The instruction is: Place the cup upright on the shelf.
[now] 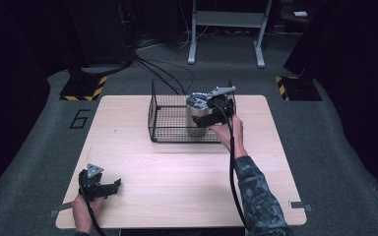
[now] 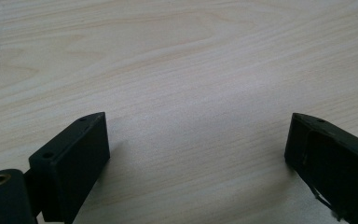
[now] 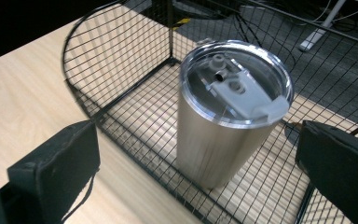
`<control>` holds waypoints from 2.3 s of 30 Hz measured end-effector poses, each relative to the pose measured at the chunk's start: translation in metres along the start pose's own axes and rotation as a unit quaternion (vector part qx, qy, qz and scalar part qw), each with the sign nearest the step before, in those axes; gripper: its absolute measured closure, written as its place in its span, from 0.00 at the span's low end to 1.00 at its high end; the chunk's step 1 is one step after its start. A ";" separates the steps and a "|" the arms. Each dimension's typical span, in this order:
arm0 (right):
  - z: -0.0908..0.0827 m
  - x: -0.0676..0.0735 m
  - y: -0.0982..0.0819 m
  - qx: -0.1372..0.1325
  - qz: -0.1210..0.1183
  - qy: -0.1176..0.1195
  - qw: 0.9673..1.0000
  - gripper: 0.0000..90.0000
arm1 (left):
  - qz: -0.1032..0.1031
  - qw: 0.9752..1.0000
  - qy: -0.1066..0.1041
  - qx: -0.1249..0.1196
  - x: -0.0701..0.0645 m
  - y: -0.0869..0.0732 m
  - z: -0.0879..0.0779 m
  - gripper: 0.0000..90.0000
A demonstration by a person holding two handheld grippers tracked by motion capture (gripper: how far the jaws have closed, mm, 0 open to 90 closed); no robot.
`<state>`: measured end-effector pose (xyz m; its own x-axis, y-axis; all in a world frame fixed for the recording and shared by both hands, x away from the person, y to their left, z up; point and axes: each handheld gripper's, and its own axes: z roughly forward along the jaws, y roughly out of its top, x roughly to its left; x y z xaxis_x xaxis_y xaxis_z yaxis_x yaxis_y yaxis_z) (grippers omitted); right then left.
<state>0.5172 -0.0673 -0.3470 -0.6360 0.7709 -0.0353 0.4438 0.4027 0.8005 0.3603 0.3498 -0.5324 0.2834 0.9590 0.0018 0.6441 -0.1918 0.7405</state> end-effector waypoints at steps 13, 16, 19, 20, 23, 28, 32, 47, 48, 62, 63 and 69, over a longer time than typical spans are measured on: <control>-0.057 0.014 -0.023 -0.012 -0.037 -0.013 0.999 0.00 | 0.001 1.000 0.000 0.002 0.000 0.000 0.000 0.07; -0.072 0.013 -0.037 -0.014 -0.031 -0.020 0.999 0.00 | 0.001 1.000 0.001 0.001 0.000 0.000 0.000 0.07; -0.084 0.010 -0.051 -0.017 -0.032 -0.028 0.999 0.00 | 0.001 1.000 0.000 0.000 0.000 0.000 0.000 0.07; -0.089 0.010 -0.058 -0.018 -0.029 -0.030 0.999 0.00 | 0.001 1.000 0.000 0.000 0.000 0.000 0.000 0.07; -0.101 0.008 -0.080 -0.016 -0.019 -0.044 0.999 0.00 | 0.001 1.000 0.000 0.001 0.000 0.000 0.000 0.07; -0.109 0.001 -0.104 -0.014 -0.004 -0.060 0.998 0.00 | 0.002 1.000 -0.002 0.005 0.001 0.000 -0.001 0.07; -0.113 -0.008 -0.131 -0.011 0.019 -0.073 0.997 0.00 | 0.001 1.000 0.000 0.000 0.000 0.000 0.000 0.07; -0.101 -0.033 -0.239 0.030 0.121 -0.103 0.987 0.00 | 0.001 1.000 -0.001 0.003 0.000 0.000 0.000 0.07; -0.100 -0.034 -0.245 0.035 0.128 -0.104 0.986 0.00 | 0.002 1.000 -0.002 0.004 0.000 0.000 -0.001 0.07; -0.077 -0.034 -0.286 0.074 0.135 -0.128 0.980 0.00 | 0.002 1.000 -0.002 0.005 0.001 0.000 -0.001 0.07; -0.076 -0.034 -0.287 0.065 0.141 -0.130 0.979 0.00 | 0.001 1.000 0.000 0.001 0.000 0.000 0.000 0.07; -0.077 -0.035 -0.288 0.064 0.133 -0.128 0.981 0.00 | -0.001 1.000 -0.001 0.000 0.000 0.000 0.000 0.07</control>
<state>0.3631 -0.2486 -0.5305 -0.3149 0.9491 0.0037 0.6590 0.2158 0.7205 0.3603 0.3497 -0.5326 0.2826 0.9592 -0.0007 0.6444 -0.1892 0.7409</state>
